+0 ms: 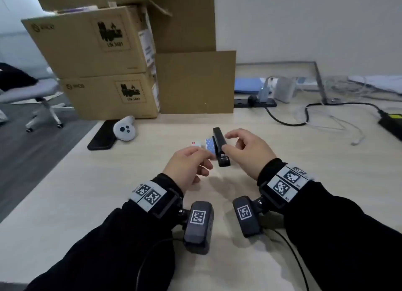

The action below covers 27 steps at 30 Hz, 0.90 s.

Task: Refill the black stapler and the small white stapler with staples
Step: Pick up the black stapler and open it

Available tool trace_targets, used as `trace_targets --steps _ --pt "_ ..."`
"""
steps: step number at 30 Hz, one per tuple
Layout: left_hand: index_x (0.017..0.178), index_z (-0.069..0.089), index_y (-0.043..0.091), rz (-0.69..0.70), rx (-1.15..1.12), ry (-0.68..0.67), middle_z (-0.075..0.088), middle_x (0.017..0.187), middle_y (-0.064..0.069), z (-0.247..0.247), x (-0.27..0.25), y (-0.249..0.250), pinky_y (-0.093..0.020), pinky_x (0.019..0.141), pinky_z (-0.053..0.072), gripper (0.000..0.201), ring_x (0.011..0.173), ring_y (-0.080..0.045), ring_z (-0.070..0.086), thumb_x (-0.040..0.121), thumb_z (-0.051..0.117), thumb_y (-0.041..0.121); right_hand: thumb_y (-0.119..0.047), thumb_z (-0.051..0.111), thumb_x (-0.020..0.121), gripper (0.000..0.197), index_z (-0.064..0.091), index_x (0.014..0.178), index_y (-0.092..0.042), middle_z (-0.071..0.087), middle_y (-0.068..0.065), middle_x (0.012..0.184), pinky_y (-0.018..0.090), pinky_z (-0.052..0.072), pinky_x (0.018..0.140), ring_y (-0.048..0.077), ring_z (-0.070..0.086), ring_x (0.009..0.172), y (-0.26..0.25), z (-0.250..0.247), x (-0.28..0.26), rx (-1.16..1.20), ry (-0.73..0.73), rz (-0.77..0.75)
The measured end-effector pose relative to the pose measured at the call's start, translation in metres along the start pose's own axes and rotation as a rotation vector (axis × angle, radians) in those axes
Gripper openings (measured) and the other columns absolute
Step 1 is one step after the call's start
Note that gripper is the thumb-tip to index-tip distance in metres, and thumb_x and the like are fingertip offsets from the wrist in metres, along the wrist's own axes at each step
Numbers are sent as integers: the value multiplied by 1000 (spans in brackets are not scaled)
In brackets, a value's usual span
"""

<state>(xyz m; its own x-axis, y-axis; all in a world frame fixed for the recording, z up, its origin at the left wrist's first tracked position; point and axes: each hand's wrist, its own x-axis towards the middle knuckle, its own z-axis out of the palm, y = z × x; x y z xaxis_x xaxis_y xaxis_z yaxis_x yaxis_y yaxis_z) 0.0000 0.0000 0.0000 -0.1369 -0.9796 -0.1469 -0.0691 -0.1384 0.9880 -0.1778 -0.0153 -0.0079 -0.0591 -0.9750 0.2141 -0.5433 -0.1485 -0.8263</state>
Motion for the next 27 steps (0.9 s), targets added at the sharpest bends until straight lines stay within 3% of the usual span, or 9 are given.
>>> trace_targets --steps 4,8,13,16,18,21,23,25,27 --pt "70 73 19 -18 -129 22 64 60 1 8 27 -10 -25 47 29 15 51 -14 52 76 63 29 -47 67 82 40 53 119 -40 56 -8 71 32 47 69 12 60 69 5 14 17 -58 -73 128" --pt "72 68 13 8 -154 15 60 58 -2 9 37 -20 -26 47 30 22 50 -15 49 91 59 15 -54 69 78 53 50 126 -41 54 -11 66 28 41 65 9 60 64 17 22 28 -76 -108 137" --pt "73 69 11 42 -134 3 61 60 -3 8 41 -29 -24 44 37 21 51 -13 52 91 58 8 -38 61 81 35 58 115 -40 61 -8 63 34 51 64 11 63 62 26 23 28 29 -16 130" --pt "82 67 7 30 -135 8 64 66 -5 10 43 -32 -26 46 40 16 54 -15 56 94 57 6 -25 53 87 25 64 109 -31 54 -9 54 25 42 51 10 50 48 28 20 26 278 182 148" --pt "90 65 8 15 -164 8 66 74 -7 10 42 -29 -27 47 45 13 59 -16 63 98 56 14 -16 48 94 26 67 109 -26 52 -11 51 21 36 44 10 43 45 20 18 21 386 208 99" --pt "110 65 11 15 -217 -3 73 93 -15 7 41 -27 -32 54 53 29 74 -24 72 102 48 32 -13 47 99 28 70 111 -26 59 -13 55 23 40 45 12 46 48 4 23 6 451 106 -38" --pt "118 66 12 25 -281 -1 73 107 -22 4 41 -28 -43 65 57 38 85 -33 72 103 42 38 -17 54 98 27 70 115 -30 65 -16 66 20 46 50 8 54 53 -4 30 -3 436 5 -102" --pt "115 69 14 19 -372 32 73 111 -25 1 42 -29 -57 84 56 37 98 -42 71 100 44 37 -20 66 92 29 70 118 -32 67 -22 72 16 48 59 1 58 58 -7 36 -8 422 -85 -129" --pt "102 74 20 27 -393 92 75 101 -20 -1 43 -31 -54 84 57 32 96 -40 72 98 46 36 -24 76 81 40 68 118 -36 69 -8 73 26 54 64 9 62 64 -9 41 -10 456 -162 -144"
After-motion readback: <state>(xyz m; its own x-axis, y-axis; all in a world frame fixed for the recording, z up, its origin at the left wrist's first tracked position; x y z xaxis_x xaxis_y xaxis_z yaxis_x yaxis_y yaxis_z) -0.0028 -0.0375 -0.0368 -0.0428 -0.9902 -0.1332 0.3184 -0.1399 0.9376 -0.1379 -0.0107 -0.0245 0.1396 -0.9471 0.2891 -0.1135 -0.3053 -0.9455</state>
